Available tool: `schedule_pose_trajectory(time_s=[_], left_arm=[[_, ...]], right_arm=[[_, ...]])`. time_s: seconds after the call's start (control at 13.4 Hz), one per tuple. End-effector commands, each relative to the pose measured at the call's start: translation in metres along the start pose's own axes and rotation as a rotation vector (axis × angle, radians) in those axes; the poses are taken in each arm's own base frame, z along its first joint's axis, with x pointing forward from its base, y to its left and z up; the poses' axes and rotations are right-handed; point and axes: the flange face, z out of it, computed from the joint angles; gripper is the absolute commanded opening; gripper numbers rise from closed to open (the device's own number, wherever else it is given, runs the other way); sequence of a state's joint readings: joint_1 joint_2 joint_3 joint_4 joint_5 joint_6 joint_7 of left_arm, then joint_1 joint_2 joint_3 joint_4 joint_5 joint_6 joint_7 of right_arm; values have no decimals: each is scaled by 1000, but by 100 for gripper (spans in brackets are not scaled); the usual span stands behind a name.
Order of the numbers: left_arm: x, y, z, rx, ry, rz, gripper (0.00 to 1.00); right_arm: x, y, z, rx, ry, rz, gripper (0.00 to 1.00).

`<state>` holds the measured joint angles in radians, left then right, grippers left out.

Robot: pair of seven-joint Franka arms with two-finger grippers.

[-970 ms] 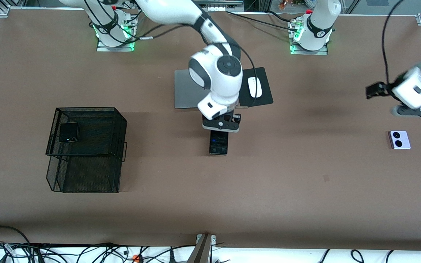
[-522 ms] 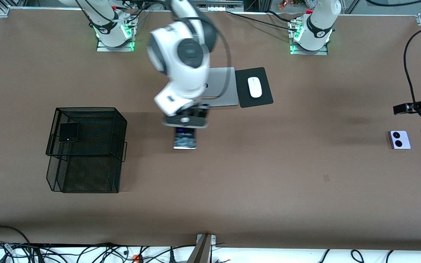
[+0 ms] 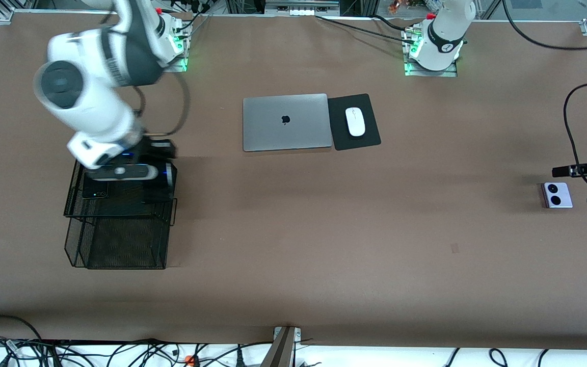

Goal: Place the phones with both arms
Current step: 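Carry the slab phone into the basket while the left gripper reaches the white phone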

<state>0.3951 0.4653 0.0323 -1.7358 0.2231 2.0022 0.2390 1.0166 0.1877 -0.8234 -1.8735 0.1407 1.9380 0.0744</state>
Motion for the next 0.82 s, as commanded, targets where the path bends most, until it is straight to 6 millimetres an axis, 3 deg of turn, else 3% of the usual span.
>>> schedule_pose_trajectory(time_s=[0.0,0.07,0.3,0.45,0.75], left_arm=[[-3,-58,20,12,117,-33,100],[2,-57,28,6,142,-17,100],[10,-54,52,-90,181,-39,100],[26,-45,78,-90,238,-38,100],[34,-39,109,-93,243,-25,100]], right_arm=[[-13,33,23,22,29,-65,0],[-14,47,36,19,48,-71,0],[-23,64,71,4,33,-44,0],[-26,67,85,-8,21,-35,0],[-15,81,100,-51,68,6,0]])
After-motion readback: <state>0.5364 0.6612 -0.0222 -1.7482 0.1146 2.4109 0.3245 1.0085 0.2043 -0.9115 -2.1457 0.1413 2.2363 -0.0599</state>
